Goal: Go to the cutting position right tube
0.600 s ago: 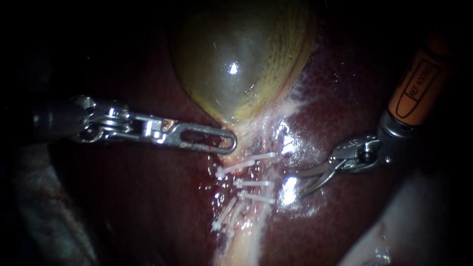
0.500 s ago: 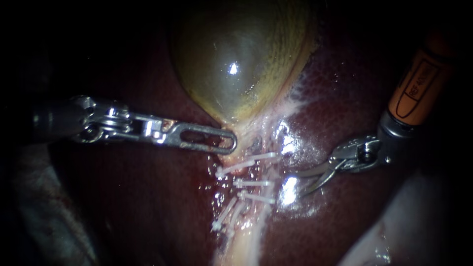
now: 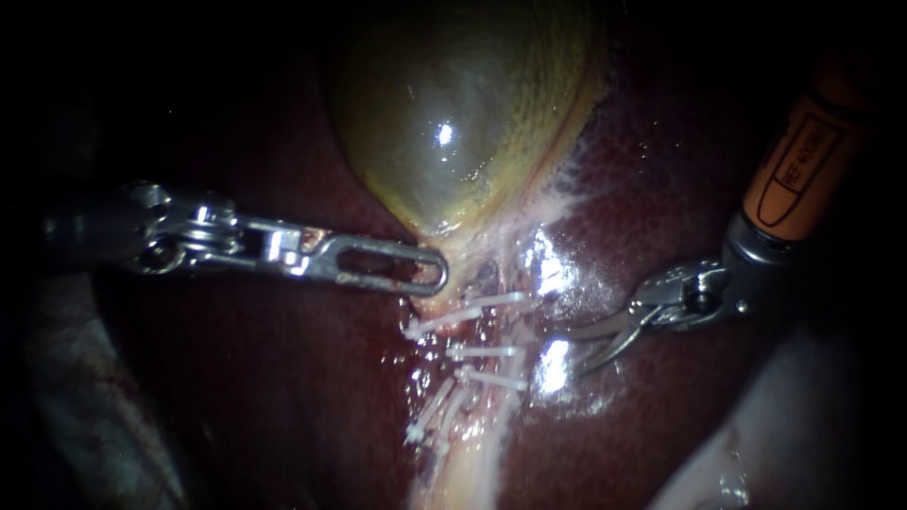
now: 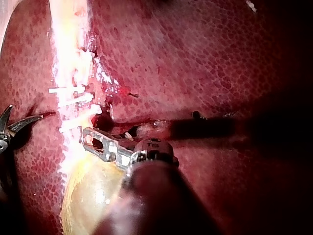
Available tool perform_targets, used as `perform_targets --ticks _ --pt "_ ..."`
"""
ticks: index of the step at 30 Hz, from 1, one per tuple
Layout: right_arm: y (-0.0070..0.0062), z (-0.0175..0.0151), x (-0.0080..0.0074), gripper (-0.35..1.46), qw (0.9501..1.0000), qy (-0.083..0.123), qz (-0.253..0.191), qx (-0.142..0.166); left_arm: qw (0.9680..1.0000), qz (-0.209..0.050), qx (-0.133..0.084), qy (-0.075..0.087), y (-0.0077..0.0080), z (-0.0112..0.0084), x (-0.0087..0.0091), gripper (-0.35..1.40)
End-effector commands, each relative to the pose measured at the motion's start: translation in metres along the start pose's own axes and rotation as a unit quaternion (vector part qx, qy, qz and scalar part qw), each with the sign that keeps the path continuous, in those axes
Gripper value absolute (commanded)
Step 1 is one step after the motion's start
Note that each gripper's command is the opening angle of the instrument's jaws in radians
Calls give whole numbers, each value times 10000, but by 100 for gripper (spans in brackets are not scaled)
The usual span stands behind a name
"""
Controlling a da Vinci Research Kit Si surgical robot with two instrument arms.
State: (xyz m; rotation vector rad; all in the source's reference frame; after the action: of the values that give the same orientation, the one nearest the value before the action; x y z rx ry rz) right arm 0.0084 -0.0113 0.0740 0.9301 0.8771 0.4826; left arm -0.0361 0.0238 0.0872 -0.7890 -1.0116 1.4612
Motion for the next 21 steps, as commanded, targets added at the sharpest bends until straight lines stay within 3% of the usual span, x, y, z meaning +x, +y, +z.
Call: perform_targets --ticks 1,6,21 --pt "1 1 0 111 10000 -6 44 12 10000 -3 -14 -15 2 -4 -1 -35" --pt "4 10 3 115 9999 10 142 -11 10000 -20 -46 -53 11 -19 -3 -35" --pt "14 38 6 115 9998 50 203 -79 10000 -14 -52 -65 24 -26 -14 -35"
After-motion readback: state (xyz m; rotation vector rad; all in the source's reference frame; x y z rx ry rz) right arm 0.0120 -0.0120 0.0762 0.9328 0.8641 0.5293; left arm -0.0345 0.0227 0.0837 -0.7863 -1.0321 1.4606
